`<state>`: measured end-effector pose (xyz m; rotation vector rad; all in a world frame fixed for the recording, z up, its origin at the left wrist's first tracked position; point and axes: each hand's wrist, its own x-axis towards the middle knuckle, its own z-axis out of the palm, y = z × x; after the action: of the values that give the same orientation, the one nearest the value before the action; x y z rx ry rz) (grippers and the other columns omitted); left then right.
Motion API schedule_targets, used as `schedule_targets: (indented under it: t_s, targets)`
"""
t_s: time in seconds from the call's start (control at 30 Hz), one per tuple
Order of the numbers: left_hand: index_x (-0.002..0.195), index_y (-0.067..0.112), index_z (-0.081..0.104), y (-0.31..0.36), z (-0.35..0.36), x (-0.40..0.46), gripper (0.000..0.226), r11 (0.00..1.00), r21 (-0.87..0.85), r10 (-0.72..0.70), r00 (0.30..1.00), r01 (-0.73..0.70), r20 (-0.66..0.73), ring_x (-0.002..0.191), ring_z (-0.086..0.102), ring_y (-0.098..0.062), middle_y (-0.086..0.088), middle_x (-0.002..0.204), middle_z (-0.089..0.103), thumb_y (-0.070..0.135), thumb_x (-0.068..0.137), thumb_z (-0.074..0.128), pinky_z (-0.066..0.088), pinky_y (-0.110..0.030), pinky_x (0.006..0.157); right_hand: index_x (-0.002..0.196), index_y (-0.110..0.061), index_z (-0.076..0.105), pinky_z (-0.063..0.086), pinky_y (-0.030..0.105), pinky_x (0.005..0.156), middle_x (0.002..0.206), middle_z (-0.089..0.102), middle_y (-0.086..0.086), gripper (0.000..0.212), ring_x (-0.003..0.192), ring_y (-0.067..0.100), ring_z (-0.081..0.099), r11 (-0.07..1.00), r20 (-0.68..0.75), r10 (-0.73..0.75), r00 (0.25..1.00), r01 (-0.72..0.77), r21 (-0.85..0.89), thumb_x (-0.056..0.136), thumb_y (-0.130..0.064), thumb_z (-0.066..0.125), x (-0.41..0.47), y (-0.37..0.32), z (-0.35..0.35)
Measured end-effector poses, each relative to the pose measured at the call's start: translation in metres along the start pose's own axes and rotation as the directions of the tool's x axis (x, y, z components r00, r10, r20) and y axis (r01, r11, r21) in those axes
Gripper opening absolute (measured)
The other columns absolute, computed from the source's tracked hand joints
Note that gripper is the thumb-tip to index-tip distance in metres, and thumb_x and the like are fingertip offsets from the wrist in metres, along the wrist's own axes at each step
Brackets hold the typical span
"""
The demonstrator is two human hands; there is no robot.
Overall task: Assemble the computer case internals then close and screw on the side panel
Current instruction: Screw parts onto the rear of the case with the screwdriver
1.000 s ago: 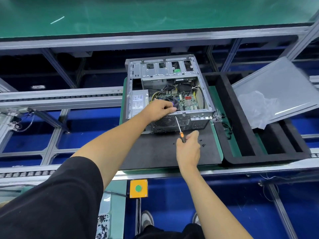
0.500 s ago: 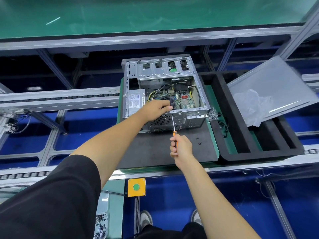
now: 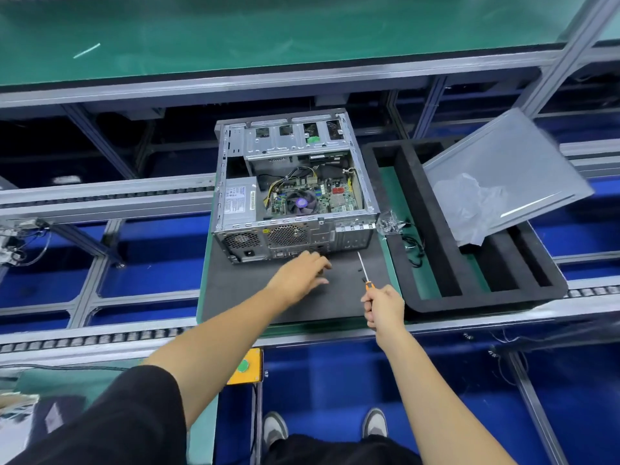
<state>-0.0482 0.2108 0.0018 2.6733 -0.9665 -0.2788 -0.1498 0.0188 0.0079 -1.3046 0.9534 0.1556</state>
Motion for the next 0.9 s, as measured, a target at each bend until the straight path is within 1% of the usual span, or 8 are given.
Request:
schedule_targets:
  t_s: [0.07,0.17,0.43,0.6,0.67,0.77,0.83,0.9]
  targets:
    - [0.132,0.017,0.055,0.016,0.011,0.009,0.035,0.968,-0.197,-0.142,0.987,0.155,0.081,0.119,0.051,-0.021,-0.003,0.125,0.056,0.029,0.100,0.062,0.045,-0.041,0.099,0.077,-0.012,0.043,0.022,0.023,0.037,0.050,0.049,0.000,0.021,0.039,0.013,0.031,1.000,-0.023,0.019,1.000,-0.019,-0.010,0.085,0.002,0.057,0.004,0.001,-0.008]
    - [0.132,0.012,0.056,0.041,0.017,0.036,0.033,0.899,-0.369,-0.229,0.971,0.238,0.069,0.114,0.054,-0.024,-0.009,0.122,0.056,0.015,0.100,0.063,0.043,-0.041,0.101,0.075,-0.011,0.045,0.022,0.024,0.036,0.053,0.049,0.002,0.021,0.039,0.012,0.031,0.999,-0.049,0.035,0.998,-0.036,-0.011,0.088,0.000,0.057,0.009,0.002,-0.021]
    - [0.117,0.011,0.068,0.067,0.034,0.081,0.022,0.920,-0.254,-0.278,0.954,0.298,0.113,0.114,0.057,-0.027,-0.010,0.122,0.054,0.022,0.098,0.067,0.049,-0.039,0.095,0.073,-0.012,0.042,0.024,0.023,0.036,0.051,0.051,-0.001,0.027,0.038,0.010,0.033,0.999,-0.035,0.032,0.999,-0.033,-0.023,0.092,0.000,0.056,0.019,-0.001,-0.047]
    - [0.103,0.009,0.071,0.067,0.043,0.081,0.009,0.896,-0.266,-0.361,0.932,0.356,0.031,0.104,0.063,-0.023,-0.007,0.114,0.059,0.014,0.097,0.067,0.041,-0.027,0.077,0.076,-0.012,0.040,0.023,0.022,0.036,0.054,0.053,0.000,0.027,0.037,0.009,0.034,0.997,0.021,0.022,1.000,-0.021,-0.068,0.095,-0.001,0.055,0.016,0.000,-0.044]
    - [0.103,0.010,0.070,0.065,0.039,0.079,0.009,0.832,-0.364,-0.436,0.899,0.418,0.034,0.102,0.064,-0.024,-0.007,0.111,0.065,0.013,0.096,0.066,0.048,-0.032,0.082,0.074,-0.013,0.039,0.024,0.022,0.036,0.049,0.053,-0.003,0.029,0.037,0.008,0.034,0.996,0.058,0.006,0.998,-0.001,-0.095,0.094,0.000,0.055,0.014,-0.001,-0.039]
    - [0.096,0.003,0.065,0.057,0.029,0.063,0.003,0.592,-0.701,-0.532,0.846,0.398,0.031,0.089,0.072,-0.030,-0.018,0.093,0.072,0.002,0.093,0.065,0.058,-0.045,0.086,0.076,-0.012,0.040,0.025,0.021,0.035,0.049,0.053,-0.003,0.026,0.036,0.007,0.035,0.986,0.106,-0.045,0.993,0.061,-0.154,0.092,0.002,0.055,0.009,-0.002,-0.031]
    - [0.091,0.003,0.068,0.048,0.024,0.044,0.004,0.512,-0.799,-0.522,0.853,0.316,0.003,0.082,0.073,-0.026,-0.015,0.084,0.074,0.000,0.090,0.071,0.059,-0.037,0.080,0.075,-0.011,0.039,0.026,0.021,0.036,0.050,0.053,-0.001,0.026,0.038,0.009,0.036,0.974,0.147,-0.084,0.986,0.112,-0.194,0.089,0.003,0.055,0.006,-0.001,-0.023]
    - [0.087,0.011,0.073,0.038,0.024,0.023,0.007,0.450,-0.847,-0.535,0.845,0.284,-0.001,0.077,0.068,-0.017,0.000,0.076,0.072,0.004,0.090,0.074,0.055,-0.027,0.076,0.071,-0.013,0.037,0.027,0.022,0.040,0.052,0.055,0.001,0.028,0.044,0.013,0.040,0.957,0.198,-0.124,0.972,0.170,-0.237,0.085,0.004,0.055,0.001,0.001,-0.013]
